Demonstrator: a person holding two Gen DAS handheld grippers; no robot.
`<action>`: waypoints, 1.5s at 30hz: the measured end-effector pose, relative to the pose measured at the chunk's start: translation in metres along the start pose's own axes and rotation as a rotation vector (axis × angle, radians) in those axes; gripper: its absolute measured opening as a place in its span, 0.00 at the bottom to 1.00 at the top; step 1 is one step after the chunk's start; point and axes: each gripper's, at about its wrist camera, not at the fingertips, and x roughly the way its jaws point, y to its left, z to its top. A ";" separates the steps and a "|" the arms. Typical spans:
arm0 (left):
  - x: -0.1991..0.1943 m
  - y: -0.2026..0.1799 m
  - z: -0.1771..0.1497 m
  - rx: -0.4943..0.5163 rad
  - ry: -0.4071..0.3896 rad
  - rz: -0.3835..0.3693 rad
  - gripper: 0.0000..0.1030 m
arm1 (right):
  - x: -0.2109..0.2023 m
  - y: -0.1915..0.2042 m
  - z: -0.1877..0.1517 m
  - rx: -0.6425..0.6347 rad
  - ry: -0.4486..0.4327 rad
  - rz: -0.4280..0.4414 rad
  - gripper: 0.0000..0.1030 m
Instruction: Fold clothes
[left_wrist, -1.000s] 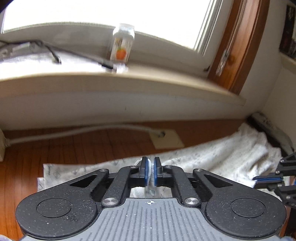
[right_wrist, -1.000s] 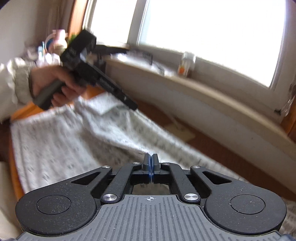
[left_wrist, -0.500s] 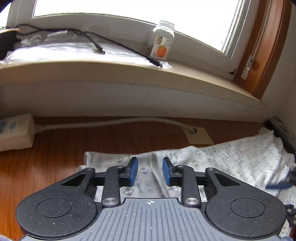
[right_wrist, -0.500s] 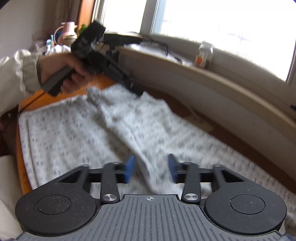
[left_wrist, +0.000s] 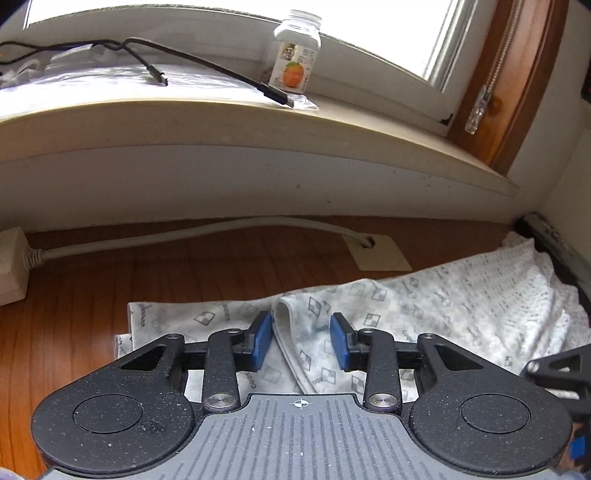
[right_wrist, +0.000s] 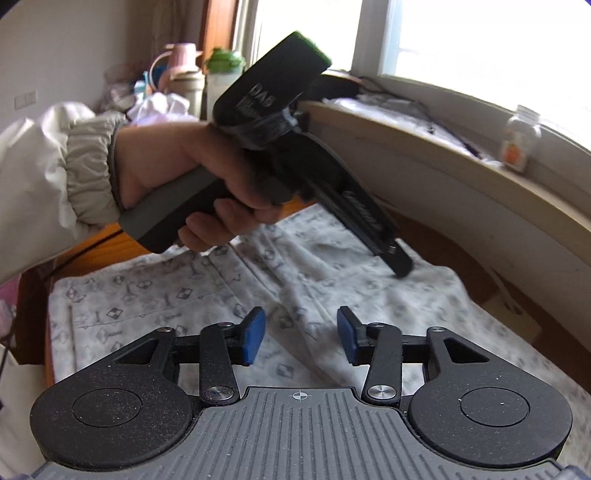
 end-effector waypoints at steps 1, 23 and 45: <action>0.000 -0.001 -0.001 0.013 0.000 0.012 0.24 | 0.002 0.000 0.001 0.006 0.002 -0.003 0.14; -0.045 -0.003 -0.004 0.010 -0.103 0.088 0.71 | -0.064 -0.021 -0.007 0.088 -0.106 -0.086 0.45; 0.099 -0.238 0.052 0.406 -0.012 -0.200 0.55 | -0.189 -0.090 -0.121 0.233 0.092 -0.573 0.26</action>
